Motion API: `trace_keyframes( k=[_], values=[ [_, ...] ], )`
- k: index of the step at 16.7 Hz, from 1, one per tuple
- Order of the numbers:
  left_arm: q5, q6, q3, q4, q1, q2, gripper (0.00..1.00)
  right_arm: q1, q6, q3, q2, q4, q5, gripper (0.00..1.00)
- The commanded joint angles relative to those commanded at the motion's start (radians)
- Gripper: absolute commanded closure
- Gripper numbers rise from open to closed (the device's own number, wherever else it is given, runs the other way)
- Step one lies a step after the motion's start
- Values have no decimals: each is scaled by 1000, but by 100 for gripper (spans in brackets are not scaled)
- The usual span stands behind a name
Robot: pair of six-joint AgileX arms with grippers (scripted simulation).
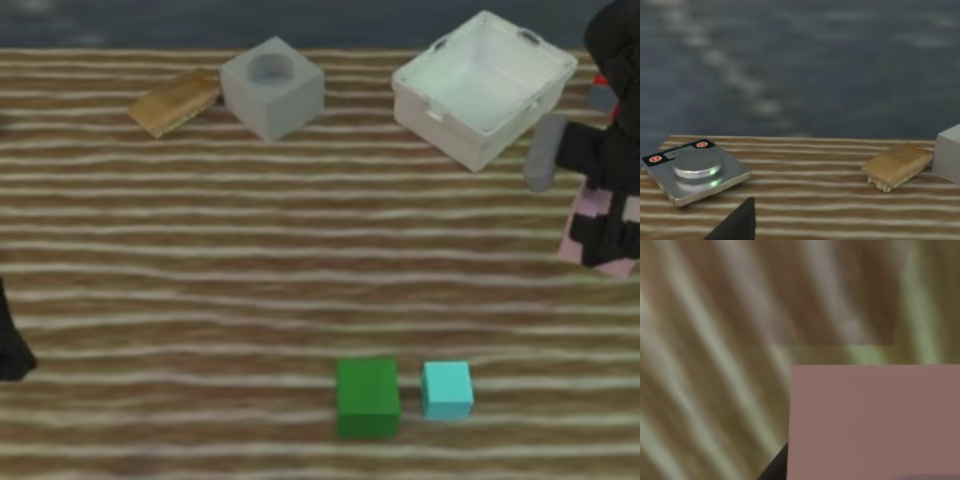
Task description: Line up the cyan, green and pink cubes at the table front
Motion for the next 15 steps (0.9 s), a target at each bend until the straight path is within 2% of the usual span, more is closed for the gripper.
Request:
trace_keyframes(
  k=[3, 6, 8, 15],
  values=[
    [0, 0, 0, 0, 0, 0, 0, 8, 10, 12, 11, -4, 0, 100],
    [0, 0, 0, 0, 0, 0, 0, 107, 61, 99, 60, -44, 0, 100],
    [0, 0, 0, 0, 0, 0, 0, 221, 116, 188, 110, -87, 0, 100],
    [0, 0, 0, 0, 0, 0, 0, 707, 355, 526, 286, -247, 4, 100]
  ],
)
